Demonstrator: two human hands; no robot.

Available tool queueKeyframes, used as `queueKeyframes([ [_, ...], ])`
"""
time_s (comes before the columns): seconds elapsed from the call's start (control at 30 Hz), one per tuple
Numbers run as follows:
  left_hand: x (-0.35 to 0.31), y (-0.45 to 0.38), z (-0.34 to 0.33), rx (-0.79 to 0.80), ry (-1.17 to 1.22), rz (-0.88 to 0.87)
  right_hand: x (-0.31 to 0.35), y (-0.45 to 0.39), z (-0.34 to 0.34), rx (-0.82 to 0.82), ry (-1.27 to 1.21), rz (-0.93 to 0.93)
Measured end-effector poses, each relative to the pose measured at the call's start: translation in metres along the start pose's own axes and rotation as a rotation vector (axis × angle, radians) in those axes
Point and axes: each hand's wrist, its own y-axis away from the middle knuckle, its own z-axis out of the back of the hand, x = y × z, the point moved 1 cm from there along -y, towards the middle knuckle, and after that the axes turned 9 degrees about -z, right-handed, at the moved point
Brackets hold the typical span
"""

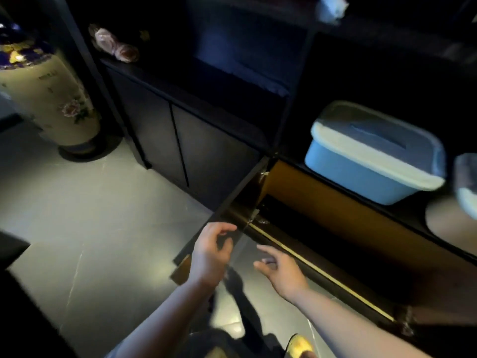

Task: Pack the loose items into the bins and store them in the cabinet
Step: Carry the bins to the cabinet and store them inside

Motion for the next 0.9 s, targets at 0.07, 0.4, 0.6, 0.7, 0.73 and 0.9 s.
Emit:
queueKeyframes([
  [0.07, -0.038, -0.027, -0.022, 0.117, 0.086, -0.050, -0.006, 0.003, 0.043, -0.125, -0.104, 0.018],
  [0.4, -0.150, -0.149, -0.120, 0.165, 0.180, -0.256, -0.046, 0.007, 0.241, -0.804, -0.458, 0.129],
  [0.6, -0.175, -0.216, -0.139, 0.085, 0.085, -0.245, -0.056, -0.034, 0.306, -0.790, -0.365, 0.018],
  [0.7, -0.172, -0.239, -0.150, 0.185, -0.012, -0.196, -0.060, -0.057, 0.315, -0.725, -0.295, -0.117],
  [0.73, -0.169, -0.246, -0.153, 0.215, -0.041, -0.172, -0.062, -0.064, 0.317, -0.731, -0.261, -0.142],
  [0.9, -0.157, -0.285, -0.161, 0.364, -0.162, -0.020, -0.072, -0.085, 0.324, -0.682, -0.334, -0.329],
])
